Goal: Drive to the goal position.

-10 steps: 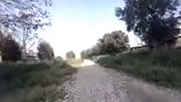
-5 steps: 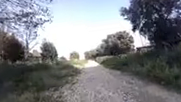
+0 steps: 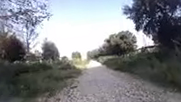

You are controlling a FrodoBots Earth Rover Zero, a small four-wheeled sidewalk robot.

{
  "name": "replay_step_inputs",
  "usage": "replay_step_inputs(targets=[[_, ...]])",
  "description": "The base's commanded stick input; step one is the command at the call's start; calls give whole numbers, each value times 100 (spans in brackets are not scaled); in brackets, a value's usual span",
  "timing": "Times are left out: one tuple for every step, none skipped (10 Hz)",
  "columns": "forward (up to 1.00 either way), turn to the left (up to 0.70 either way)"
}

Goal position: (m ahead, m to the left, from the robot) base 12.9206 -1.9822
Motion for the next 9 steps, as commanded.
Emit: replay_step_inputs(targets=[[70,-3],[70,0],[70,0],[70,0],[70,0],[70,0],[70,0],[70,0],[70,0]])
